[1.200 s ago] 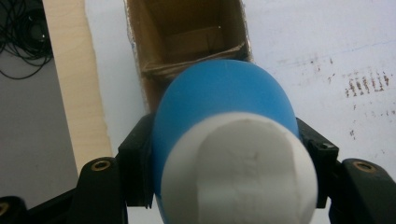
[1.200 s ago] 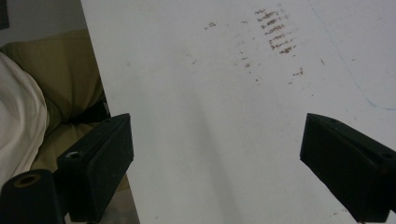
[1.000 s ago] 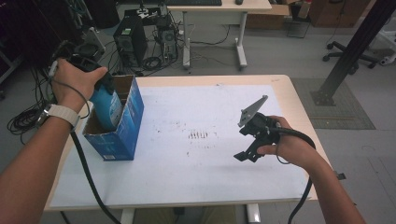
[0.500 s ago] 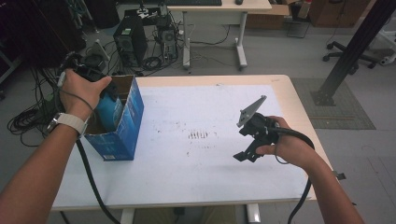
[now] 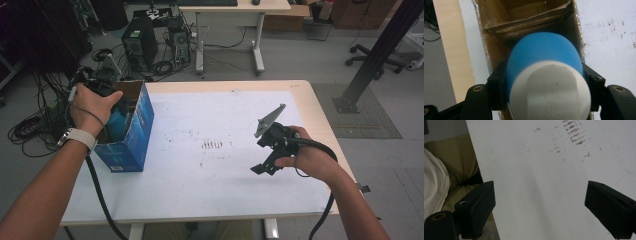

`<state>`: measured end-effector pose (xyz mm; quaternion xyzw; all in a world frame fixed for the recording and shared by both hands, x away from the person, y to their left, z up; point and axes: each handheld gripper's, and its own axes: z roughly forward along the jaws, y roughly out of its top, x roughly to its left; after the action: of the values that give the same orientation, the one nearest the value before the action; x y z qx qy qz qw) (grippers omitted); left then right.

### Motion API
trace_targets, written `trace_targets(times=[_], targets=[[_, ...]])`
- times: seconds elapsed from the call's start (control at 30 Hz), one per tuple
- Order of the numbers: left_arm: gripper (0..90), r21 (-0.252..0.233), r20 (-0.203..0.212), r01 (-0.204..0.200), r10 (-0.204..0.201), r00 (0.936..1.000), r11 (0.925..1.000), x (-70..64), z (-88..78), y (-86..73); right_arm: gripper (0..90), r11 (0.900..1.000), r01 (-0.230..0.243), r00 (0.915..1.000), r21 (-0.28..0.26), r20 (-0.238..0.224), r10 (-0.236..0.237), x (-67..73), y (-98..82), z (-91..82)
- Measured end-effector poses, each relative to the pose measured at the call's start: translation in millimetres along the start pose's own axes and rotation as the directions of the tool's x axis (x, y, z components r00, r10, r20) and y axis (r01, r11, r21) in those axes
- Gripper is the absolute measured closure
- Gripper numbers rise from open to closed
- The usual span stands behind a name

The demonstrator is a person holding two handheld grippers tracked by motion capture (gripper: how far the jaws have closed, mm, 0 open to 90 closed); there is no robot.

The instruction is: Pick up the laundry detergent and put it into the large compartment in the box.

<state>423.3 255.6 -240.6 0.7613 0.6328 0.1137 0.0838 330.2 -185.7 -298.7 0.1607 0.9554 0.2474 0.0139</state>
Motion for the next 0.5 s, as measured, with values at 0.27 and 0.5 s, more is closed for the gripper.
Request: trace_targets(times=[0.27, 0.5], targets=[[37.1, 0.008, 0.003, -0.004, 0.004, 1.0, 1.0, -0.1, 9.0, -1.0, 9.8, 1.0, -0.002, 1.0, 0.007, 0.0, 0.002, 0.6, -1.1, 0.0], [37.1, 0.012, -0.005, -0.008, 0.008, 1.0, 0.9999, 0.8, 14.7, -2.6, 9.8, 1.0, -0.003, 1.0, 0.008, -0.001, 0.003, -0.1, -2.0, 1.0]])
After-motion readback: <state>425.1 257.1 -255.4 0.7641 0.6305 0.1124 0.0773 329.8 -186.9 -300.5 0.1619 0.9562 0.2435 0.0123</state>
